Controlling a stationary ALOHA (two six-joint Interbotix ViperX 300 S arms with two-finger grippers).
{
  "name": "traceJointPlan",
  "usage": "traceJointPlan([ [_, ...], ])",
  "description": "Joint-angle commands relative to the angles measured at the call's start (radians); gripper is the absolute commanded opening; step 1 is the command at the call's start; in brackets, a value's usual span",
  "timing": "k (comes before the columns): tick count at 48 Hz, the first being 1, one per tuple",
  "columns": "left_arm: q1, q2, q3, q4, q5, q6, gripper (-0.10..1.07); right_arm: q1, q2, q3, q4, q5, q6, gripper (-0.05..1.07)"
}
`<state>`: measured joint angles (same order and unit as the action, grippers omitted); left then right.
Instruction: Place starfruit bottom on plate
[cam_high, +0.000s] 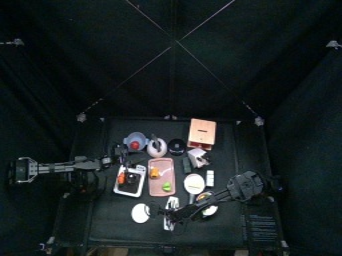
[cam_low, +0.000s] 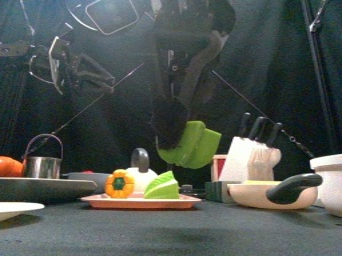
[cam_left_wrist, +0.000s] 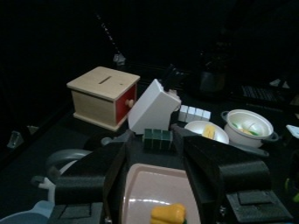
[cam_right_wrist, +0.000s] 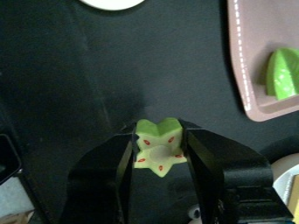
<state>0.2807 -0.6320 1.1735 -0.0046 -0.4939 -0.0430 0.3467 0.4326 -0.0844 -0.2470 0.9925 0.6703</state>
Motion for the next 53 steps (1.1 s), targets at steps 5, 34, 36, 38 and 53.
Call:
traceJointPlan([
  [5, 0.003, -0.003, -0.011, 0.002, -0.003, 0.002, 0.8, -0.035, -0.081, -0.005, -0.072, -0.029, 0.014, 0.68],
  [34, 0.031, -0.005, 0.0, 0.0, -0.003, 0.002, 0.8, -0.213, -0.175, 0.216, -0.239, -0.506, 0.219, 0.68],
  [36, 0.032, -0.005, 0.002, 0.0, -0.003, 0.002, 0.8, -0.219, -0.179, 0.239, -0.239, -0.552, 0.229, 0.68],
  [38, 0.034, -0.006, 0.002, 0.0, -0.005, 0.002, 0.8, -0.225, -0.183, 0.258, -0.238, -0.595, 0.233, 0.68],
  [53, 0.038, -0.008, -0.002, 0.0, -0.003, 0.002, 0.8, -0.298, -0.213, 0.377, -0.25, -0.885, 0.235, 0.68],
])
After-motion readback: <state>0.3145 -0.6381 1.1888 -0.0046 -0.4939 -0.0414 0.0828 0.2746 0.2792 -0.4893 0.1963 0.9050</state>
